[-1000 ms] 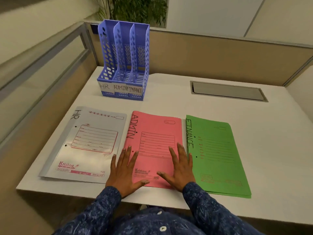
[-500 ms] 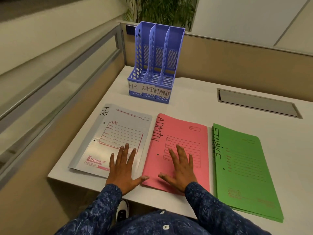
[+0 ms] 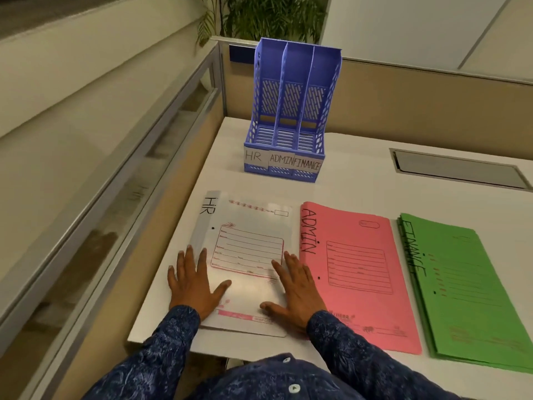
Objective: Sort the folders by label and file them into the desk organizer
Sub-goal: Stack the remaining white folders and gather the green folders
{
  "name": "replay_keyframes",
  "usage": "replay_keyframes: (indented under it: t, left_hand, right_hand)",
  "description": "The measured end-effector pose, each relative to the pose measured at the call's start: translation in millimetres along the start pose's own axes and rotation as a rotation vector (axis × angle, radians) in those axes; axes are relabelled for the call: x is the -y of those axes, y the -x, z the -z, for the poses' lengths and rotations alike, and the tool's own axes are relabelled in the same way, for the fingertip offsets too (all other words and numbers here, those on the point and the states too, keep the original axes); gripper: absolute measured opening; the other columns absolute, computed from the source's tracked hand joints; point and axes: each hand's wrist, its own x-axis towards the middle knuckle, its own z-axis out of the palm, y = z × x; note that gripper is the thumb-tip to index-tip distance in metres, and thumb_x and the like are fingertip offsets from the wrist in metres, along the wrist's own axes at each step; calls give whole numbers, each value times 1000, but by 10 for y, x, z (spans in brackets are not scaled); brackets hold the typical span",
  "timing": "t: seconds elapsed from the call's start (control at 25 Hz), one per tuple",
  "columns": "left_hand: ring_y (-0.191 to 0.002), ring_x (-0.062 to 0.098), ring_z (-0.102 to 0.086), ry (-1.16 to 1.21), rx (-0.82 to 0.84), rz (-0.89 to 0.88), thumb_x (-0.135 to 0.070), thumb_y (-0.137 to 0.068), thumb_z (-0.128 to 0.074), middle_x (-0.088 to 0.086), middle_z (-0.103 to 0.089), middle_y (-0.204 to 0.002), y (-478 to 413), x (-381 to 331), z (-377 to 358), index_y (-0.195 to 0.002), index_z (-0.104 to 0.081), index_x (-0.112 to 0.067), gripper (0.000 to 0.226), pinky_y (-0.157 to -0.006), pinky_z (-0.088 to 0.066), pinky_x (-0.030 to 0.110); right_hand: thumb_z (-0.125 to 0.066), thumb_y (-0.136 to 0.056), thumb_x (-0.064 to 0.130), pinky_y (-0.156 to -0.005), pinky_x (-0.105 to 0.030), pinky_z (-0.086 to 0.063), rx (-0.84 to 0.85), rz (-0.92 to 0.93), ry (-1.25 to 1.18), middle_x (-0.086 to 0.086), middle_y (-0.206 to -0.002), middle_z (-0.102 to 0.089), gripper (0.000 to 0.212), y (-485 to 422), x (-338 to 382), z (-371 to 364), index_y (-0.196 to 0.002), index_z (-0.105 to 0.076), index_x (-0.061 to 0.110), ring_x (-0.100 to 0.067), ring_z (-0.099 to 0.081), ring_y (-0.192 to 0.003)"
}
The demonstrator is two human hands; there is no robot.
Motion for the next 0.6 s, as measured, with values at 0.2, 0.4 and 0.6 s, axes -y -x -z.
replay_keyframes:
  t: [0.2, 0.4, 0.6]
  left_hand:
    - [-149, 32, -11, 128, 15, 44, -81, -74, -50, 10, 3, -164, -59, 136, -39, -154, 2, -26, 110, -119, -15, 52]
    - [-143, 32, -22, 196, -28, 91, -74, -68, -67, 9, -17, -159, -93, 94, 30, -153, -15, -26, 110, -115, -23, 53]
    - [-136, 31, -35, 303, -93, 113, -59, -68, -79, 8, -33, -153, -83, 74, 132, -149, -29, -24, 101, -110, -30, 53]
  right_hand:
    - [-38, -80, 82, -117, -40, 17, 108, 2, 51, -5, -159, 24, 99, -18, 157, -99, -156, 0, 30, -23, 18, -150]
    - [-38, -80, 81, -115, -40, 16, 153, -4, 60, -4, -153, 34, 100, -35, 160, -130, -155, 5, 31, -22, 27, -145]
    - [-36, -80, 80, -115, -42, 17, 163, -1, 74, -8, -156, 32, 100, -45, 174, -131, -155, 8, 30, -25, 27, -146]
